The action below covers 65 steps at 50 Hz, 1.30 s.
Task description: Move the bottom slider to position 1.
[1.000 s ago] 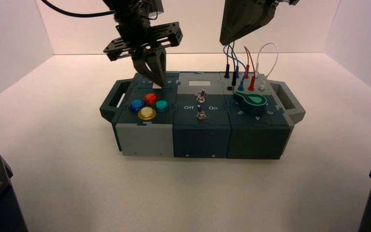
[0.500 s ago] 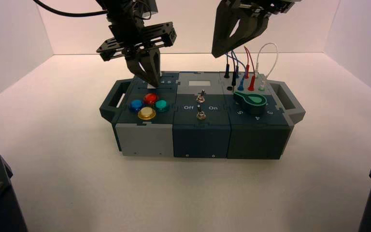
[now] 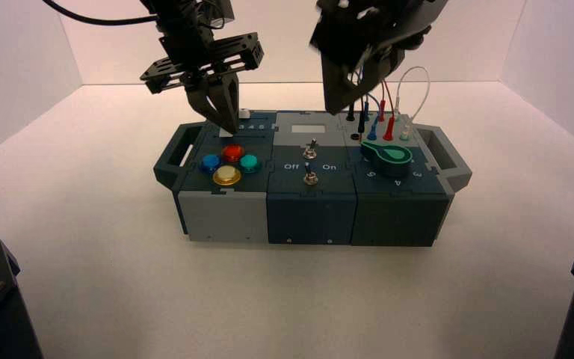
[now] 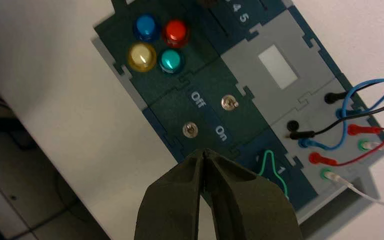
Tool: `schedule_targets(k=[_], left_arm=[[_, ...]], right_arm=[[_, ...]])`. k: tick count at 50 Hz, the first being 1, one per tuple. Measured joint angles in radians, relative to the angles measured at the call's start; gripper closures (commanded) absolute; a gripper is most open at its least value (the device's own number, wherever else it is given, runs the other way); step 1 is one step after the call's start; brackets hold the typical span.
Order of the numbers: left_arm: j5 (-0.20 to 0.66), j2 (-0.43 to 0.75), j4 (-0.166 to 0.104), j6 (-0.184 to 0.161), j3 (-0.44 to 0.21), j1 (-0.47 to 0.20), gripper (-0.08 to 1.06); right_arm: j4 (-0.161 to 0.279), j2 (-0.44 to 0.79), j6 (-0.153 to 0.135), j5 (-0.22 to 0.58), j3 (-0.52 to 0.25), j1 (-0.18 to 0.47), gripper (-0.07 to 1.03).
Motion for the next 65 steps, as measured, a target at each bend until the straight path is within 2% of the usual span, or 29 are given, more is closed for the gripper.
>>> schedule_targets(k=[1, 2, 3, 7, 9, 25, 40, 65], left_arm=[[0.003, 0.0, 0.0, 0.003, 0.002, 0.003, 1.01], [0.005, 0.0, 0.0, 0.006, 0.002, 0.008, 1.01], [0.006, -0.002, 0.0, 0.006, 0.0, 0.009, 1.01], [0.015, 0.0, 0.0, 0.008, 0.002, 0.011, 1.01], [0.017, 0.0, 0.0, 0.009, 0.0, 0.011, 1.01], [0.023, 0.0, -0.002, 0.012, 0.002, 0.011, 1.01], [0.028, 0.0, 0.0, 0.014, 0.0, 0.012, 1.01], [0.032, -0.002, -0.002, 0.031, 0.008, 0.035, 1.01]], right_arm=[[-0.063, 0.014, 0.051, 0.031, -0.009, 0.031, 0.98], [-0.15, 0.029, 0.11, 0.069, -0.018, 0.08, 0.98], [-0.201, 0.04, 0.14, 0.089, -0.028, 0.112, 0.98], [-0.264, 0.064, 0.164, 0.104, -0.055, 0.179, 0.98], [-0.276, 0.071, 0.166, 0.103, -0.063, 0.198, 0.98], [-0.307, 0.103, 0.169, 0.083, -0.077, 0.241, 0.98], [-0.337, 0.11, 0.169, 0.081, -0.091, 0.253, 0.98], [-0.342, 0.11, 0.169, 0.081, -0.103, 0.253, 0.98]])
